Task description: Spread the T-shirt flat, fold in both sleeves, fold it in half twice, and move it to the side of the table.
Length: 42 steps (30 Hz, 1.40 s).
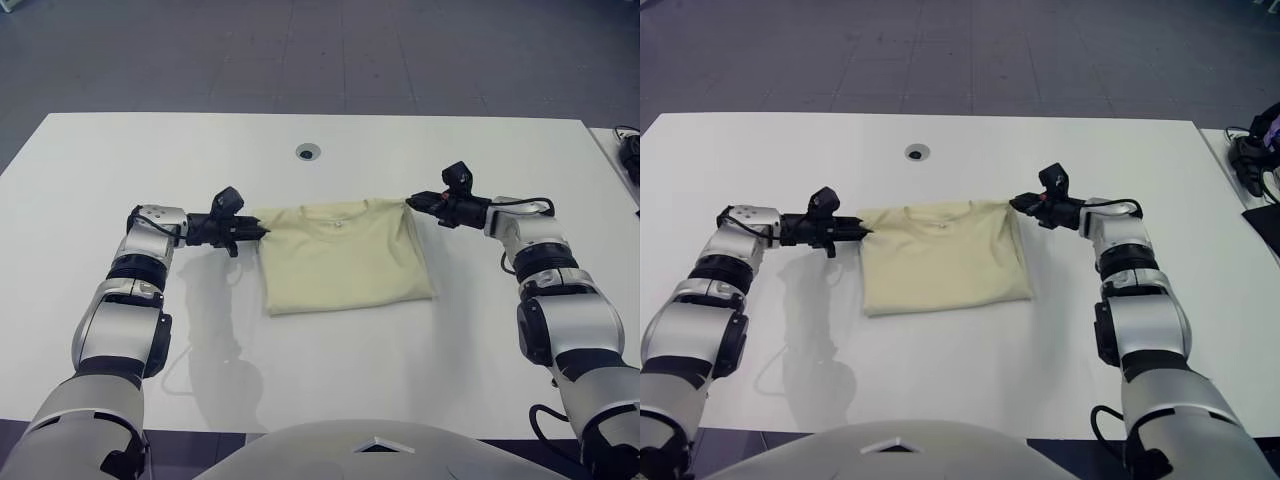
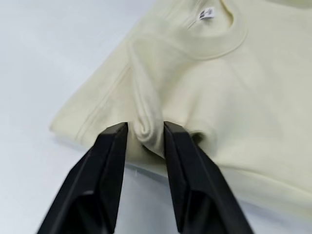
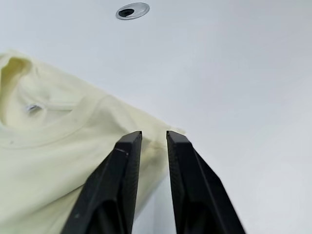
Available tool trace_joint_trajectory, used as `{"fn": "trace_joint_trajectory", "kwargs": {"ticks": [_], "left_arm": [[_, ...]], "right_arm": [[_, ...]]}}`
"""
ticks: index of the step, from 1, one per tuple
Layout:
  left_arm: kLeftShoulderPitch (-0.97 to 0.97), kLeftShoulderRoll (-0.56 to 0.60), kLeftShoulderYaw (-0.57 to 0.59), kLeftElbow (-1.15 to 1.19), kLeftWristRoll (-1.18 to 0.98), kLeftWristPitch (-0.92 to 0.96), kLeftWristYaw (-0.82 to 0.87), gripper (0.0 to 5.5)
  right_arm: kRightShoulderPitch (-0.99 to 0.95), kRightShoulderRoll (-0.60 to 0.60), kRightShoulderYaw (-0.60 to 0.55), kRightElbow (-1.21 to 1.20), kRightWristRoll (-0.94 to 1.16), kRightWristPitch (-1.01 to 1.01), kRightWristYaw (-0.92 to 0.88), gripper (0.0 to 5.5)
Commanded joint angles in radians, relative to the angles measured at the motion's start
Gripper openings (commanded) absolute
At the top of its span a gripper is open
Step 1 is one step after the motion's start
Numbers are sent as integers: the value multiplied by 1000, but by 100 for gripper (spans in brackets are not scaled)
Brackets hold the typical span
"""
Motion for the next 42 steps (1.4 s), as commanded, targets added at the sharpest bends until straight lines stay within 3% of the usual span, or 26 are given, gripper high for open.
{"fn": "trace_joint_trajectory", "kwargs": {"ticks": [1, 6, 9, 15, 20, 23, 29, 35, 42], "left_arm": [[-11, 12, 62, 25, -7, 28, 75, 197], [20, -15, 208, -170, -143, 59, 106, 288], [91, -31, 226, -354, -174, 89, 148, 348], [335, -31, 108, -785, -15, 85, 325, 452], [520, 7, -40, -1082, 121, 90, 342, 539], [614, 56, -100, -1212, 173, 90, 313, 540], [697, 122, -181, -1209, 284, 20, 324, 540], [702, 170, -187, -1156, 307, -38, 329, 540], [718, 304, -152, -1114, 295, -178, 293, 540]], "right_arm": [[-59, 3, -124, 16, 57, 7, -136, 168], [79, 17, -74, -314, 54, 72, -52, 256], [205, 8, 33, -524, -51, 10, -74, 312], [265, -14, 252, -512, -427, -233, -321, 412], [248, -49, 372, -430, -628, -324, -427, 493], [236, -70, 371, -420, -660, -347, -476, 533], [228, -56, 312, -382, -621, -334, -536, 537], [218, -41, 224, -470, -525, -306, -528, 537], [186, -48, 225, -506, -535, -333, -512, 537]]}}
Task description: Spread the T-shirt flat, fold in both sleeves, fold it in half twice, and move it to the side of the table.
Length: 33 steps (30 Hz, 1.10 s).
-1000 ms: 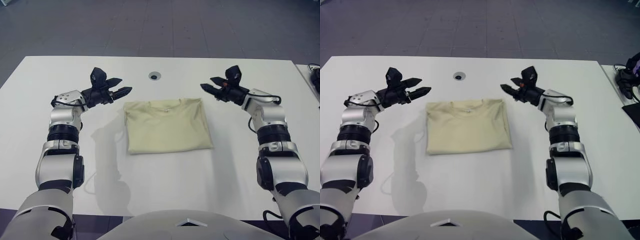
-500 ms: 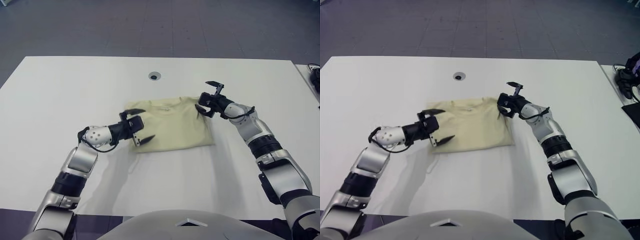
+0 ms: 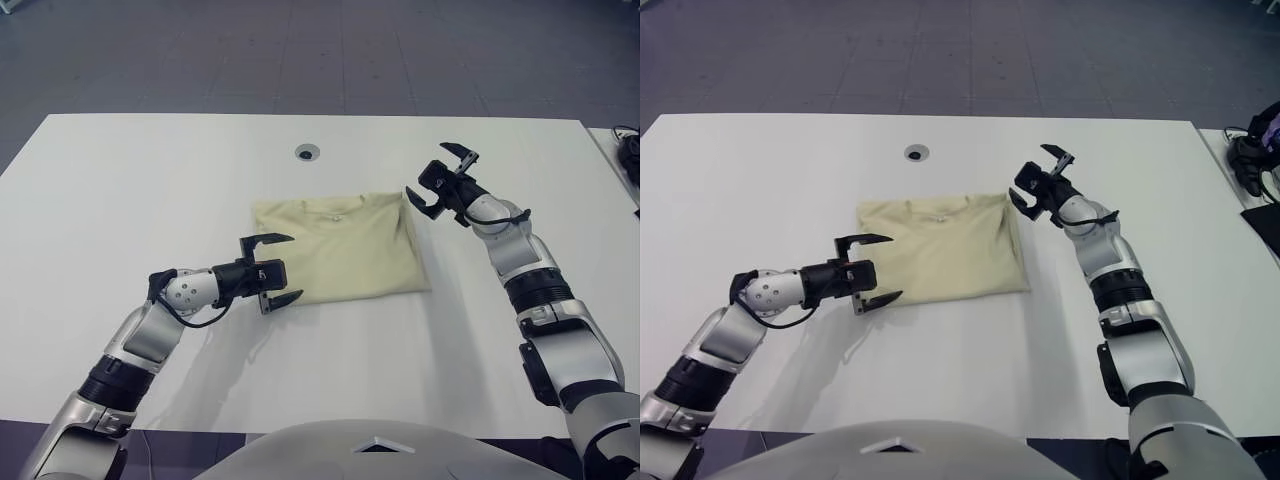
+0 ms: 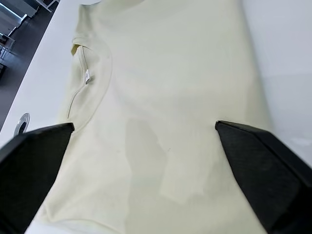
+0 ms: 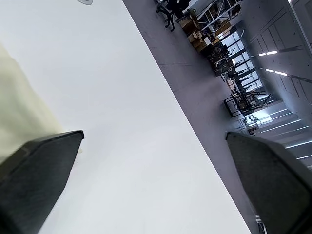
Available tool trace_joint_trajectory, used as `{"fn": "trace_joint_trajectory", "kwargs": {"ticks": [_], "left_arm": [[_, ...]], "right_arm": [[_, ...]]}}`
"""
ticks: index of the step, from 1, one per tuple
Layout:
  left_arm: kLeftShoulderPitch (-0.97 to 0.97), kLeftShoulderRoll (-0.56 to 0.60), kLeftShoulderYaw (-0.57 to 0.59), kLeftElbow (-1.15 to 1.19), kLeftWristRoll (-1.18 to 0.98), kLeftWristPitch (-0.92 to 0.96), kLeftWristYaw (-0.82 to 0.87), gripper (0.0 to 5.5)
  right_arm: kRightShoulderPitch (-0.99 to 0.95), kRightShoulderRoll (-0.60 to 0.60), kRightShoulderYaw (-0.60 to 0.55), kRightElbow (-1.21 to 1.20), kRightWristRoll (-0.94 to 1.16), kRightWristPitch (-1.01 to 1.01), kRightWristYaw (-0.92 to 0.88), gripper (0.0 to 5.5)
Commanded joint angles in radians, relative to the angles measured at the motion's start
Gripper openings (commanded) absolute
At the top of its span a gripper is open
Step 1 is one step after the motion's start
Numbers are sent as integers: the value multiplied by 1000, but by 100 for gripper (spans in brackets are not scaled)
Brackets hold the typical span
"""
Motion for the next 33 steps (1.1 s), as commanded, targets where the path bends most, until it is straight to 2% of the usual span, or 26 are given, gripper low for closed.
{"fn": "trace_joint_trajectory", "kwargs": {"ticks": [1, 10, 19, 26, 33], "left_arm": [[33, 111, 3, 113, 60, -59, -46, 540], [-69, 185, 33, 321, 103, -231, -2, 540], [-142, 177, 26, 401, 111, -307, -3, 540], [-376, 121, -31, 670, 181, -514, 30, 540], [-705, -5, -179, 1060, 380, -749, 127, 540]], "right_arm": [[-14, -4, -2, -57, 11, -20, 39, 537], [118, -38, 55, -324, 16, -22, 224, 537], [69, -67, 199, -165, -164, -95, 270, 537], [87, -120, 216, -260, -150, -29, 441, 537], [236, -258, 206, -602, -81, 137, 711, 537]]}}
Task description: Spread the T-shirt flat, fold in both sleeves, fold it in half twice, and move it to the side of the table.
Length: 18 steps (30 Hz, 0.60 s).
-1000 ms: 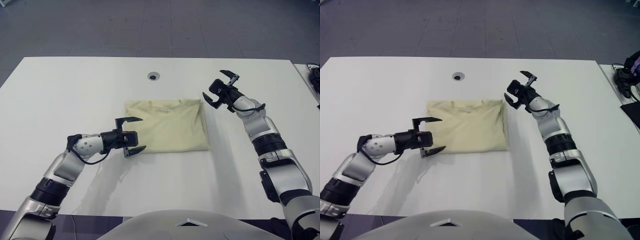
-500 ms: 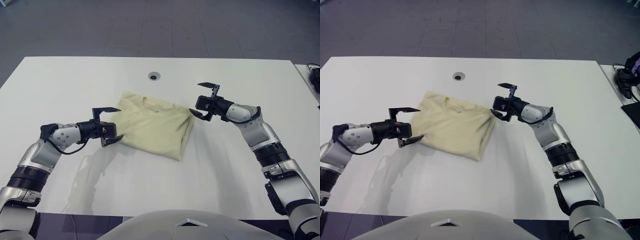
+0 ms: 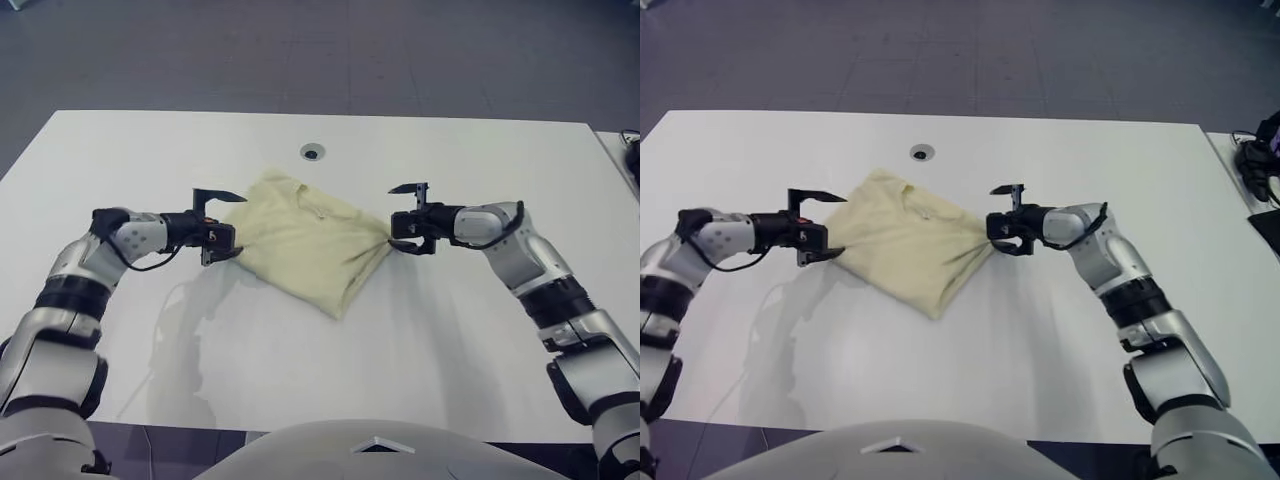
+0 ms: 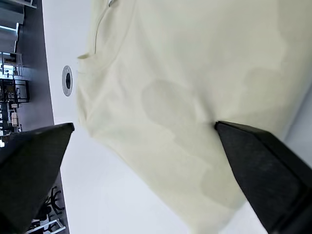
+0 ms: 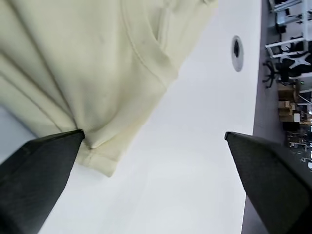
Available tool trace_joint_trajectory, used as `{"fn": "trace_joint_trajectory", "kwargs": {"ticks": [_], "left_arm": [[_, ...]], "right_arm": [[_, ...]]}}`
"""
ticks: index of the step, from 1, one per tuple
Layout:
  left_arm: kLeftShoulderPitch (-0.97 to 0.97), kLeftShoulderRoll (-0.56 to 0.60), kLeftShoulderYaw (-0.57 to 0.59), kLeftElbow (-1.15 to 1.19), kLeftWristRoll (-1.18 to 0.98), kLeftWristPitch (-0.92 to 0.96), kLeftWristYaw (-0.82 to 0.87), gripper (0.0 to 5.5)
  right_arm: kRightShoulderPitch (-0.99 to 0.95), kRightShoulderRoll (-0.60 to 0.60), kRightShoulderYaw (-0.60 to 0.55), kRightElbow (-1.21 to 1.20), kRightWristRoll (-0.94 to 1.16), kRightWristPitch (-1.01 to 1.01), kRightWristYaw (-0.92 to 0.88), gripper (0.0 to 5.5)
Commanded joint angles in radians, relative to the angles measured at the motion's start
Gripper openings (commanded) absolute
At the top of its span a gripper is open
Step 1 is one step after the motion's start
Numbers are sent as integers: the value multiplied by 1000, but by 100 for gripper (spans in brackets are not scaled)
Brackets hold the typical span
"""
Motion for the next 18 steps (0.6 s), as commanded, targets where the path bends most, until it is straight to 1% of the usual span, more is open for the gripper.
{"fn": "trace_joint_trajectory", "kwargs": {"ticks": [1, 5, 9, 13, 15, 18], "left_arm": [[-163, -87, -84, 197, 124, -99, 81, 540], [-285, -147, -146, 319, 229, -108, 193, 540], [-355, -215, -223, 401, 328, -113, 296, 540], [-400, -253, -293, 435, 414, -132, 419, 540], [-424, -251, -319, 451, 450, -121, 485, 540], [-461, -237, -330, 469, 475, -110, 573, 540]], "right_arm": [[145, -75, 2, -193, 40, 137, 152, 537], [242, -111, -27, -404, 108, 283, 228, 537], [302, -121, -31, -584, 172, 405, 281, 537], [282, -102, -21, -639, 197, 473, 292, 537], [271, -104, -19, -643, 200, 485, 287, 537], [255, -109, -51, -656, 229, 518, 282, 537]]}}
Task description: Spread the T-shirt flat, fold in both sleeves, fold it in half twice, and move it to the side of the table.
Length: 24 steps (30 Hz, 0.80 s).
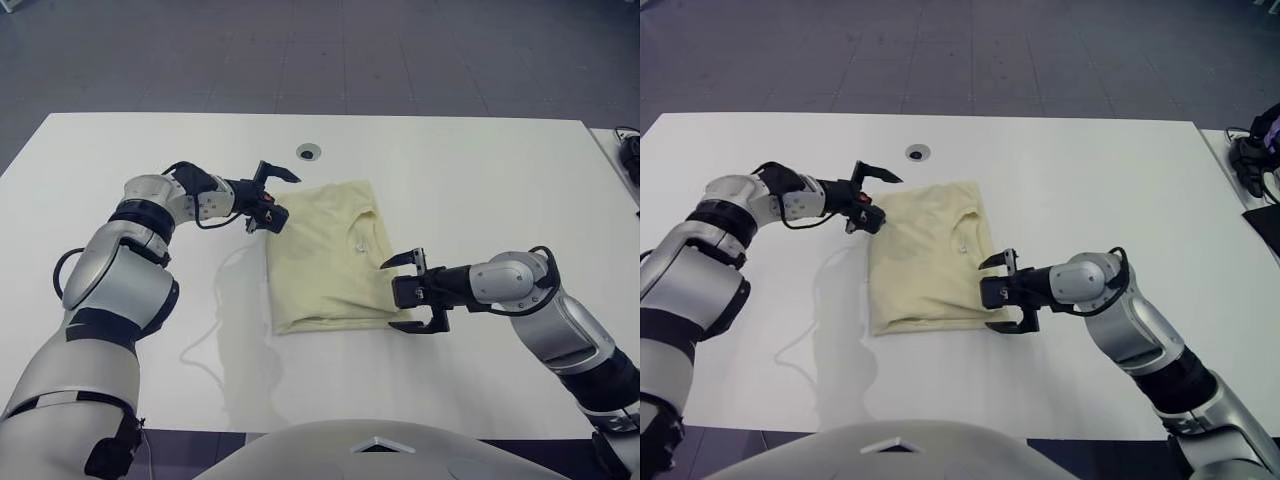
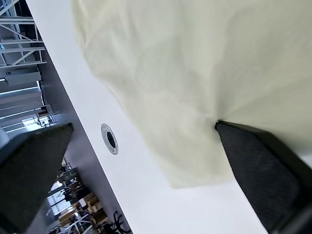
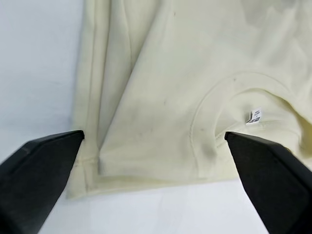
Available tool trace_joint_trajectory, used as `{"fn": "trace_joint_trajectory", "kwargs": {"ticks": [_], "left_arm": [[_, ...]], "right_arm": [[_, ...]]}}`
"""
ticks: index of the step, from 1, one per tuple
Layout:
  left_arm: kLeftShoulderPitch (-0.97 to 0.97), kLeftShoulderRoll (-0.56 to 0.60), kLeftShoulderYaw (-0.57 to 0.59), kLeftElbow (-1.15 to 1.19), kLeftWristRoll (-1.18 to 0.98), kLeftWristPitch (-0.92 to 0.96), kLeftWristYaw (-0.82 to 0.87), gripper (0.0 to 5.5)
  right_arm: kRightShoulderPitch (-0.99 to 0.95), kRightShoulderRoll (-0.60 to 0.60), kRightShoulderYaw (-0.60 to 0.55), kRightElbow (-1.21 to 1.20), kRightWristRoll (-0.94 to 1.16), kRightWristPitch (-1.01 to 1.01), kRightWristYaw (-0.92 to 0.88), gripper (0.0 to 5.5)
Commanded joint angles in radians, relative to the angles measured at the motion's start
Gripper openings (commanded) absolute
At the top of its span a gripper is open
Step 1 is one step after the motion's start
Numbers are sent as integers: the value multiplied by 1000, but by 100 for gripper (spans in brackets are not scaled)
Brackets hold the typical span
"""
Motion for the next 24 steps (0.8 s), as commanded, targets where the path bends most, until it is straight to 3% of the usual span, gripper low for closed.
{"fn": "trace_joint_trajectory", "kwargs": {"ticks": [1, 8, 12, 14, 16, 20, 24], "left_arm": [[-68, 28, -18, 29, 41, 16, 115, 540], [-155, 66, 7, 27, 39, -18, 332, 540], [-83, 139, 168, 35, -202, -149, 144, 540], [88, 158, 296, -58, -544, -171, -123, 540], [361, 235, 307, -384, -908, -58, -289, 540], [835, 452, 254, -1024, -1194, 127, -221, 487], [1109, 509, 301, -1294, -1196, 215, -145, 405]], "right_arm": [[-37, -6, -52, -36, 54, 58, 1, 537], [-80, -1, -262, -185, 286, 328, -5, 537], [-42, 0, -370, -160, 348, 312, -72, 537], [51, 38, -426, -152, 369, 237, -125, 537], [169, 106, -482, -154, 383, 149, -192, 537], [416, 125, -499, -123, 282, -130, -285, 540], [574, 105, -463, -73, 211, -320, -332, 540]]}}
